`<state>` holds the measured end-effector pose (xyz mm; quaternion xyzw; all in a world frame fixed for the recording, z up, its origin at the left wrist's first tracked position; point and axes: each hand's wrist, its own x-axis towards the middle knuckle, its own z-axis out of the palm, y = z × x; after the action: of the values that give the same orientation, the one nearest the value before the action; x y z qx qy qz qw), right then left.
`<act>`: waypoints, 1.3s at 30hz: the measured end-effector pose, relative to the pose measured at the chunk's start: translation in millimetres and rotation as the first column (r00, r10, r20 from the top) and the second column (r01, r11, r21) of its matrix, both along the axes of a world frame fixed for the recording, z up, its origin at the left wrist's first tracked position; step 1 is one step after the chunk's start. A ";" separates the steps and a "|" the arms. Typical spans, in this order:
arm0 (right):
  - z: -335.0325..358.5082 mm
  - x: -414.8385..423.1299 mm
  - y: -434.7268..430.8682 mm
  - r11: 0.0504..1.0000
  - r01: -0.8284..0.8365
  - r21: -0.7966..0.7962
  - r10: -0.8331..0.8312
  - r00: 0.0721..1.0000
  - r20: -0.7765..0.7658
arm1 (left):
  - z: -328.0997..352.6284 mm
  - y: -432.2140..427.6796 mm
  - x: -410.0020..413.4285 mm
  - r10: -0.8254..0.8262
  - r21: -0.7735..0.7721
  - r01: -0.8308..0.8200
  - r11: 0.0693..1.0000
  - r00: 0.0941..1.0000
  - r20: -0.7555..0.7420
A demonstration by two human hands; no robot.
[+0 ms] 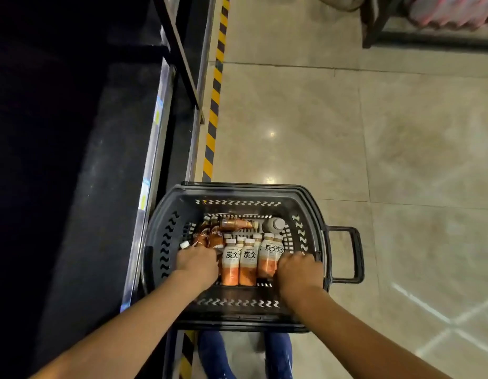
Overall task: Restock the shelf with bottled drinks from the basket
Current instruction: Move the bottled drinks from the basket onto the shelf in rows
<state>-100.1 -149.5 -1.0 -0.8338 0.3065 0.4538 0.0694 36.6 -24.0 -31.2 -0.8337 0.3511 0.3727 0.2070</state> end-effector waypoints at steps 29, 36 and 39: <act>-383.4 0.5 6.4 0.187 0.941 0.282 -0.963 0.118 0.244 | -331.8 -32.3 33.8 0.899 -0.103 -0.918 0.382 0.395 -0.187; -223.3 -30.0 3.4 -0.005 0.826 0.563 -0.998 -0.039 0.049 | -155.2 -18.8 -14.7 0.816 -0.028 -0.961 0.275 0.249 -0.522; -116.6 -33.3 -7.9 -0.148 0.712 0.686 -0.989 -0.106 -0.104 | -41.8 -26.0 -32.7 0.759 -0.033 -0.977 0.211 0.186 -0.624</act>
<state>-133.4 -157.4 -117.6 -0.3803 0.6254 0.1098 0.6724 3.9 -50.0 -73.0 -0.7750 -0.0982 0.5258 -0.3365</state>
